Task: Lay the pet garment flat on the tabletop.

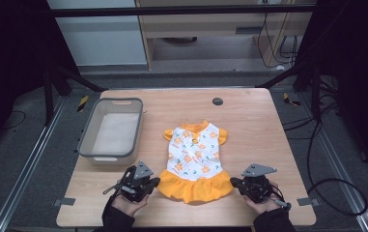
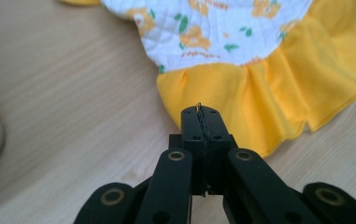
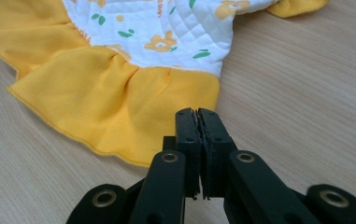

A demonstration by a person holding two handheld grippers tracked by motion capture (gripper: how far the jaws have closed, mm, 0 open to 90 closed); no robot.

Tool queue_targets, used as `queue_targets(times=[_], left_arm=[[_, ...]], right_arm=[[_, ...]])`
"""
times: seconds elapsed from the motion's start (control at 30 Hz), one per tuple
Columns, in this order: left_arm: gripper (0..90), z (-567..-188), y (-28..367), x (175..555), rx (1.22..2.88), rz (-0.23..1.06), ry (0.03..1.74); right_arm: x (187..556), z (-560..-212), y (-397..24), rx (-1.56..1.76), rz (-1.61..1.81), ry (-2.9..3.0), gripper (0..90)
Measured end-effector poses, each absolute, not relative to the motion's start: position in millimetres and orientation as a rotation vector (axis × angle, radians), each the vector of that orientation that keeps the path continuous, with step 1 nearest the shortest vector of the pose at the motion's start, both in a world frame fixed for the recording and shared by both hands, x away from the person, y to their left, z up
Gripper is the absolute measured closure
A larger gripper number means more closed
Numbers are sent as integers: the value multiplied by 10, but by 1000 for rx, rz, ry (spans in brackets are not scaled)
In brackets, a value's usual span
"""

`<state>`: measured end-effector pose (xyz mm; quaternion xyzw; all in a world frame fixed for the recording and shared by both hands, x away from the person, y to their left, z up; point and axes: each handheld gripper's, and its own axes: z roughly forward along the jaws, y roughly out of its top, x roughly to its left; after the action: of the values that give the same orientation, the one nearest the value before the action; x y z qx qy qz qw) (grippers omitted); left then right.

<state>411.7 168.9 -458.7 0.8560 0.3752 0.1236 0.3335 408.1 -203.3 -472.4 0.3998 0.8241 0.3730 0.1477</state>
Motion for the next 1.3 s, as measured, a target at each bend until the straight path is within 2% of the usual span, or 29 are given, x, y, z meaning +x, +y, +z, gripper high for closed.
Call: queue_targets(times=[0.37,0.53,0.63,0.67,0.77,0.97,1.1,1.3], left_arm=[[888,-4759,1587,4027,2304,273,978],[766,-4622,1654,4075,2233,322,968],[735,-4523,1667,4190,2188,365,975],[736,-4489,1664,4243,2174,392,971],[753,-4424,1656,4362,2137,408,975],[836,-4293,1483,4822,2050,516,993],[889,-4302,1332,5053,2029,547,994],[897,-4409,1116,5407,2013,540,1028]], right_arm=[[4026,-4788,-2065,1180,1037,2409,867],[4026,-4719,-2085,1149,1098,2335,835],[4080,-4680,-2083,1145,1158,2289,873],[4102,-4668,-2072,1151,1183,2273,899],[4187,-4656,-2021,1144,1237,2250,900],[4311,-4745,-1847,1134,1252,2252,900],[4324,-4787,-1743,1117,1251,2271,900],[4333,-4866,-1633,1106,1221,2326,900]])
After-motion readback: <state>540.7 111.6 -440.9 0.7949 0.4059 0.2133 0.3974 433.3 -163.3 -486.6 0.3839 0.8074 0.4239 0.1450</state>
